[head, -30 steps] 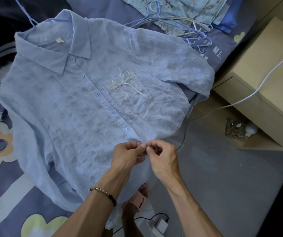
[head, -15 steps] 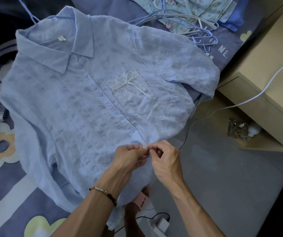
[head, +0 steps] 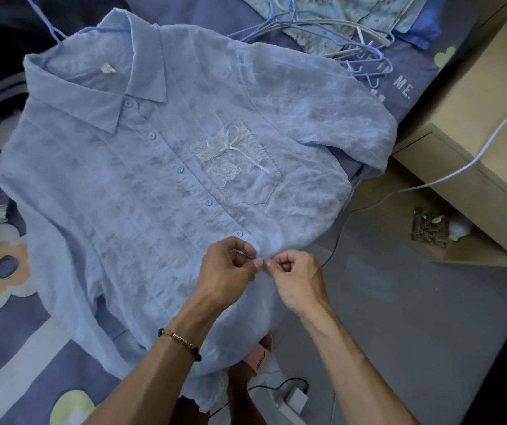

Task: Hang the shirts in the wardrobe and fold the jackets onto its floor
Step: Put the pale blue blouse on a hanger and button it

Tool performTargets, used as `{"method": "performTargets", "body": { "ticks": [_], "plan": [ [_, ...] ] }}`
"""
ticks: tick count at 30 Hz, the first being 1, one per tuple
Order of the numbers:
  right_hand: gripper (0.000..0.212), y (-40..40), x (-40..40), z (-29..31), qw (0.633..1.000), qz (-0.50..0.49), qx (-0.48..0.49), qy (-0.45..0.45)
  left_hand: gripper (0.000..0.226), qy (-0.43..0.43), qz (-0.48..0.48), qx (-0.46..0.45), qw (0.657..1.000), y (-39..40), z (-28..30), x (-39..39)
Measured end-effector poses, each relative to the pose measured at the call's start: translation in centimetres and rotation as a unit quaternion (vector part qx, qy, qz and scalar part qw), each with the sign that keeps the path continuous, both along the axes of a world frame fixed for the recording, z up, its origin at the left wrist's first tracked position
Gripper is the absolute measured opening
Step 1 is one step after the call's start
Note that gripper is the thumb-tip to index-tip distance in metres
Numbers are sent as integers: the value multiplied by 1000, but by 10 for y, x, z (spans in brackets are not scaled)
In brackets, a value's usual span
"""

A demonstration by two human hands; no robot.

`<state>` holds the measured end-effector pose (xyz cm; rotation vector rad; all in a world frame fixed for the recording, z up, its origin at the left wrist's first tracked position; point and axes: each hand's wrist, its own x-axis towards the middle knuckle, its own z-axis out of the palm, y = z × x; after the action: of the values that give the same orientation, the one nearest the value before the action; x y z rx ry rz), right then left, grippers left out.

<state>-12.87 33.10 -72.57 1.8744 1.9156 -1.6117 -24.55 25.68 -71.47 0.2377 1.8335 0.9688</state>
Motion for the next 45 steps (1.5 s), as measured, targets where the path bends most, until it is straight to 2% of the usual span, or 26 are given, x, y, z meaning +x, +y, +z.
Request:
{"method": "performTargets", "body": {
  "ticks": [5, 8, 10, 16, 20, 23, 25, 27, 29, 32, 35, 39, 42, 45],
  "plan": [
    [19, -2, 11, -4, 994, 63, -69, 58, 13, -24, 28, 35, 999, 3, -3, -6],
    [22, 2, 28, -11, 994, 99, -36, 24, 17, -10, 53, 25, 998, 6, -13, -9],
    [23, 10, 39, -15, 997, 82, -10, -7, 19, 5, 67, 12, 998, 7, -20, -9],
    [16, 15, 47, -19, 997, 79, -25, 5, 15, 95, 23, -38, 994, 10, -31, -3],
    [22, 11, 51, -20, 995, 100, -15, -5, 18, 186, -63, -40, 980, 6, -32, -2],
    [28, 3, 53, -19, 992, 123, -6, -20, 17, 266, -161, -37, 950, 4, -38, -1],
    [27, -1, 54, -19, 993, 114, -7, 8, 16, 312, -231, -52, 920, 3, -38, 2],
    [21, -3, 52, -15, 992, 108, -26, 61, 9, 316, -247, -69, 913, 5, -35, 5],
    [19, -5, 48, -9, 983, 134, -68, 102, 30, 311, -262, -102, 908, 6, -33, 8],
    [22, -7, 46, -12, 984, 112, -107, 89, 30, 336, -293, -105, 889, 5, -36, 11],
    [18, -4, 44, -33, 998, 64, -6, 22, 40, 326, -285, -74, 898, -3, -38, 9],
    [15, -4, 31, -48, 992, 46, 119, 3, 55, 296, -276, -14, 914, -21, -38, 7],
    [20, -9, 30, -50, 996, 38, 77, 26, 66, 281, -281, -25, 917, -25, -35, 7],
    [19, -20, 33, -50, 996, 61, 40, 47, 76, 298, -311, -54, 901, -26, -32, 11]
  ]
}}
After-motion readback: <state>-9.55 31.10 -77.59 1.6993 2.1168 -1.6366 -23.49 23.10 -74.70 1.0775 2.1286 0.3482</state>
